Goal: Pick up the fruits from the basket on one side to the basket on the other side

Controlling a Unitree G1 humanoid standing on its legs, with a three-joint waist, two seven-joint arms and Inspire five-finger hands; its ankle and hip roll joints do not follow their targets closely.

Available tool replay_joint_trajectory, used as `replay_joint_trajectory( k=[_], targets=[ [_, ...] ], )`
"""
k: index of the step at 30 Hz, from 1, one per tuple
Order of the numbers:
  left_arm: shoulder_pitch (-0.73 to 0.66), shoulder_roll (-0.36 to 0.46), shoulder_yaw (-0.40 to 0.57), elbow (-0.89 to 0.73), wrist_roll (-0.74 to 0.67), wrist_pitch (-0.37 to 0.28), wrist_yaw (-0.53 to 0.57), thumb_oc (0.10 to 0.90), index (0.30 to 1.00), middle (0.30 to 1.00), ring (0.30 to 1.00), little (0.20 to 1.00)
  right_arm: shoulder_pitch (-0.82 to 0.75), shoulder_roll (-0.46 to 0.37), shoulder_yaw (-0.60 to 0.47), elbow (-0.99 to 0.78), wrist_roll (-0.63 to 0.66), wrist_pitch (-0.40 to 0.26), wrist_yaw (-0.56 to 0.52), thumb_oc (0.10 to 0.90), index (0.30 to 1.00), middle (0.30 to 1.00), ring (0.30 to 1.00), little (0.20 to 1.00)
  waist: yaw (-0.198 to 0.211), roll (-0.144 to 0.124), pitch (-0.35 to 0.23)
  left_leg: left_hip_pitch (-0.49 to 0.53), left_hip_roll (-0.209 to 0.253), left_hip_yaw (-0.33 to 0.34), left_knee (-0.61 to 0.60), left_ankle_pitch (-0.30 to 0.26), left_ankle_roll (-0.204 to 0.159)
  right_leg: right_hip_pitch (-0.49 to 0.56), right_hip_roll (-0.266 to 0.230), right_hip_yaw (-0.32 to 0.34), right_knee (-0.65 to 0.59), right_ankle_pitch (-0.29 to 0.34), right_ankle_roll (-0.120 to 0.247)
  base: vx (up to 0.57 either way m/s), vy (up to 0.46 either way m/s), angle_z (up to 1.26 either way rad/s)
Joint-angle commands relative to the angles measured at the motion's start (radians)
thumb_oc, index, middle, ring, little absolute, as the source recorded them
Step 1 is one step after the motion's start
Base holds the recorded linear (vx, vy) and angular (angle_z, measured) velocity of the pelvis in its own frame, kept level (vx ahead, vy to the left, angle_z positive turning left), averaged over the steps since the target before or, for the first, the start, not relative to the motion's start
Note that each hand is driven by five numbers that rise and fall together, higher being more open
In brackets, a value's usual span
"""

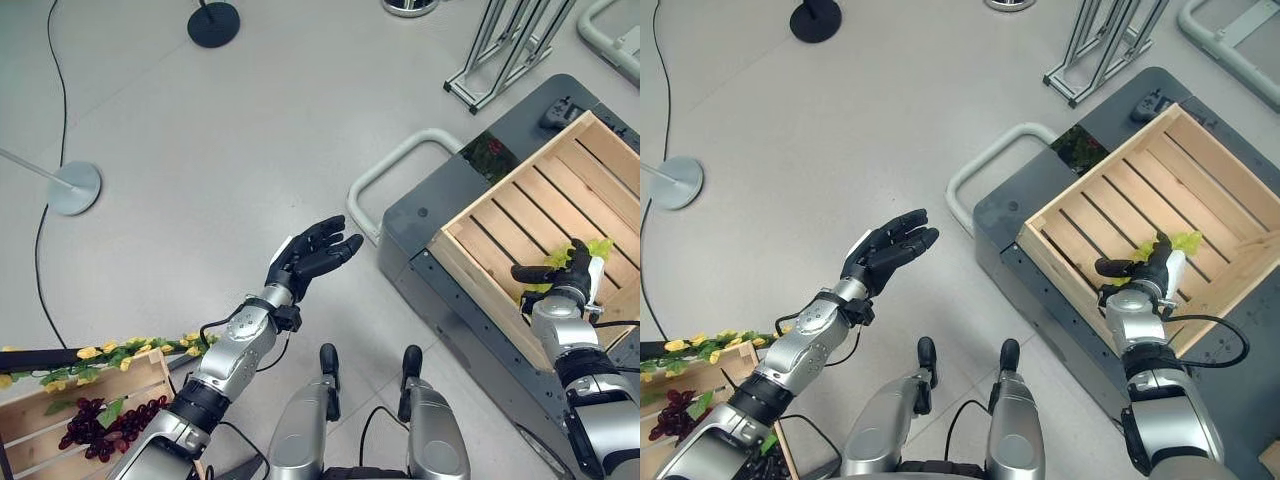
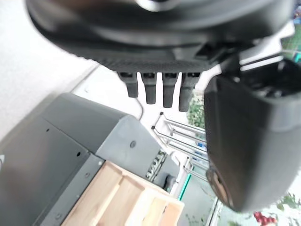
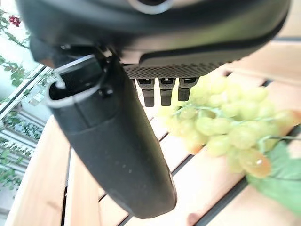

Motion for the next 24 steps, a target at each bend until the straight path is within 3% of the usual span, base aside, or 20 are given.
replay_joint_trajectory(
  k=[1,14,24],
  targets=[
    [-0.034,-0.025,0.031,-0.101,0.015,-0.134,0.008,0.8,0.9,0.9,0.9,0.9,-0.026,-0.092,-0.021,-0.015,0.022,-0.023,-0.095,0.8,0.9,0.9,0.9,0.9,-0.028,-0.016,-0.021,-0.054,-0.031,-0.033,0.199,-0.113,-0.019,0.026,0.015,-0.023,0.065,-0.007,-0.067,-0.03,0.055,-0.03],
    [-0.062,-0.057,0.002,-0.096,0.021,-0.147,0.045,0.8,0.9,0.9,0.9,0.9,-0.042,-0.102,0.007,-0.048,-0.029,-0.029,-0.052,0.8,0.9,0.9,0.9,0.9,-0.063,-0.014,0.002,-0.034,-0.02,0.016,0.195,-0.119,-0.019,0.015,0.021,0.013,0.06,0.002,-0.061,-0.03,0.04,-0.11],
    [-0.097,-0.052,-0.024,-0.093,0.002,-0.158,0.065,0.8,0.9,0.9,0.9,0.9,-0.18,-0.109,0.081,0.033,0.059,0.002,0.051,0.8,0.9,0.9,0.9,0.9,-0.047,0.005,0.008,-0.091,-0.029,0.007,0.204,-0.117,-0.022,-0.049,0.018,-0.003,0.079,-0.002,-0.067,-0.02,-0.001,-0.01]
  ],
)
